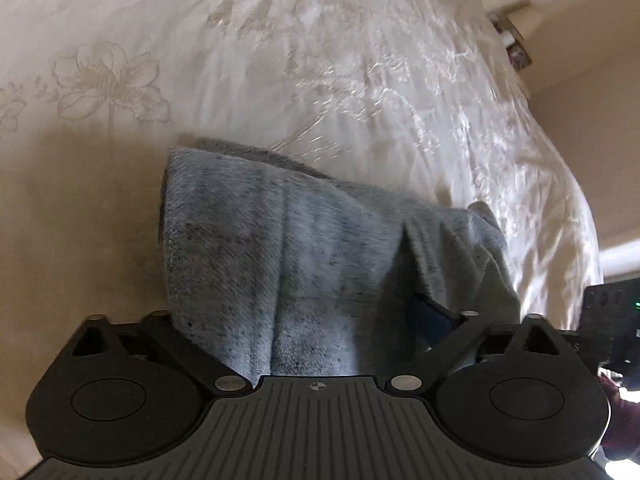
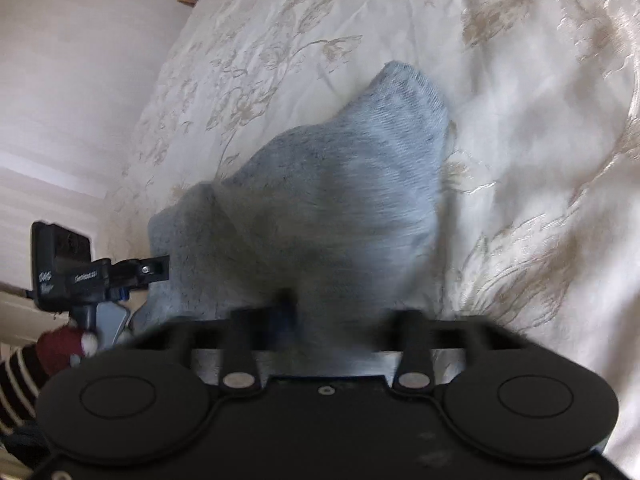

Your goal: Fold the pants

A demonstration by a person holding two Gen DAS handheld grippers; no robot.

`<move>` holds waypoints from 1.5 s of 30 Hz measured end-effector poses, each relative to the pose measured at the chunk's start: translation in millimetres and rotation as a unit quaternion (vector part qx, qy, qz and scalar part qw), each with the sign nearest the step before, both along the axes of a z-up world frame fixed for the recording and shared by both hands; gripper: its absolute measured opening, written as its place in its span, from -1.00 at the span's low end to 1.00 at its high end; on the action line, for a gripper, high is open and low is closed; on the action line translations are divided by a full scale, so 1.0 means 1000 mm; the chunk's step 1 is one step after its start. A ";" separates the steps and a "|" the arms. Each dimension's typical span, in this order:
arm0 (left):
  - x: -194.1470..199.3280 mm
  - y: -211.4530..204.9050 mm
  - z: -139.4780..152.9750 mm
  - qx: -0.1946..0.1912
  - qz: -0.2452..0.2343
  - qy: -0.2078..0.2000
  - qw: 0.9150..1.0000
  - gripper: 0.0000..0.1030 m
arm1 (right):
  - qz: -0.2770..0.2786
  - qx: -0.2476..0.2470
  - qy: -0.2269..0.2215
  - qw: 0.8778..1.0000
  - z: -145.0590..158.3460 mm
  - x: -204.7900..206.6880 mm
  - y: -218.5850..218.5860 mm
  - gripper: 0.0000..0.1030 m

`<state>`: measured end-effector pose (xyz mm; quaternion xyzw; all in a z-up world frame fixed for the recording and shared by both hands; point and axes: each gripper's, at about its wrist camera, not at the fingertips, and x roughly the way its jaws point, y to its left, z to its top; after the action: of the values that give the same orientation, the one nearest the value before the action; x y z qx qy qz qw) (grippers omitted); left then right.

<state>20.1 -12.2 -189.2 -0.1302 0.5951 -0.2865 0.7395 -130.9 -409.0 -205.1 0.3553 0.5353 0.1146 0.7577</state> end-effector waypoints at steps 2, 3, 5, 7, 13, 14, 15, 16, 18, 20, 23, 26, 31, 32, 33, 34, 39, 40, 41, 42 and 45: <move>-0.008 -0.002 0.011 -0.004 0.012 -0.012 1.000 0.57 | 0.014 -0.012 -0.007 1.000 0.016 0.001 0.005 -0.56; -0.009 -0.007 0.014 -0.010 0.017 -0.017 1.000 0.48 | 0.024 -0.017 -0.012 0.999 0.025 0.001 0.009 -0.56; -0.015 -0.007 0.026 -0.030 0.027 -0.025 0.999 0.38 | 0.040 -0.024 -0.024 0.999 0.043 0.004 0.016 -0.59; -0.018 -0.002 0.038 -0.056 0.031 -0.032 0.997 0.33 | 0.051 -0.027 -0.038 0.998 0.061 0.008 0.024 -0.60; -0.009 0.005 0.070 -0.103 0.013 -0.057 0.993 0.31 | 0.065 -0.058 -0.070 0.994 0.111 0.033 0.059 -0.57; -0.003 0.008 0.075 -0.107 0.011 -0.061 0.992 0.31 | 0.062 -0.059 -0.075 0.993 0.119 0.040 0.065 -0.54; 0.003 0.010 0.080 -0.108 0.009 -0.066 0.992 0.31 | 0.059 -0.058 -0.079 0.993 0.126 0.048 0.071 -0.53; 0.011 0.015 0.086 -0.108 0.008 -0.074 0.991 0.30 | 0.058 -0.057 -0.083 0.993 0.132 0.056 0.077 -0.51; 0.028 0.022 0.094 -0.109 0.013 -0.084 0.990 0.30 | 0.062 -0.056 -0.096 0.992 0.144 0.078 0.093 -0.49; 0.049 0.040 0.102 -0.109 0.023 -0.088 0.990 0.30 | 0.067 -0.050 -0.109 0.990 0.154 0.105 0.109 -0.48; 0.084 0.067 0.113 -0.099 0.032 -0.102 0.989 0.30 | 0.077 -0.038 -0.127 0.988 0.163 0.149 0.134 -0.48; 0.114 0.093 0.121 -0.086 0.028 -0.115 0.989 0.32 | 0.086 -0.030 -0.139 0.986 0.168 0.193 0.155 -0.48; 0.152 0.132 0.084 0.107 0.072 -0.160 0.979 0.31 | 0.049 -0.141 -0.106 0.983 0.134 0.259 0.161 -0.24; 0.157 0.137 0.072 0.152 0.078 -0.155 0.973 0.31 | 0.026 -0.186 -0.070 0.980 0.117 0.268 0.156 -0.20; 0.161 0.145 0.062 0.179 0.082 -0.147 0.969 0.31 | 0.011 -0.215 -0.043 0.976 0.104 0.274 0.151 -0.22; 0.162 0.152 0.059 0.181 0.089 -0.147 0.968 0.31 | 0.000 -0.229 -0.029 0.973 0.097 0.277 0.146 -0.22; 0.159 0.128 0.079 0.161 0.059 -0.216 0.961 0.32 | -0.003 -0.233 -0.074 0.970 0.108 0.269 0.154 -0.22; 0.158 0.115 0.081 0.154 0.041 -0.231 0.960 0.32 | 0.005 -0.234 -0.079 0.969 0.110 0.277 0.162 -0.22; 0.158 0.103 0.082 0.143 0.026 -0.242 0.959 0.32 | 0.013 -0.239 -0.085 0.967 0.110 0.282 0.169 -0.22; 0.159 0.096 0.079 0.132 0.015 -0.247 0.960 0.33 | 0.020 -0.246 -0.088 0.965 0.109 0.286 0.176 -0.22; 0.152 0.068 0.059 0.125 -0.033 -0.238 0.963 0.33 | 0.040 -0.258 -0.064 0.963 0.092 0.290 0.198 -0.23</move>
<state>172.4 55.4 -130.7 0.0547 0.4368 -0.2569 0.8603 159.5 -210.7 -112.7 0.1177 0.5109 0.0254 0.8512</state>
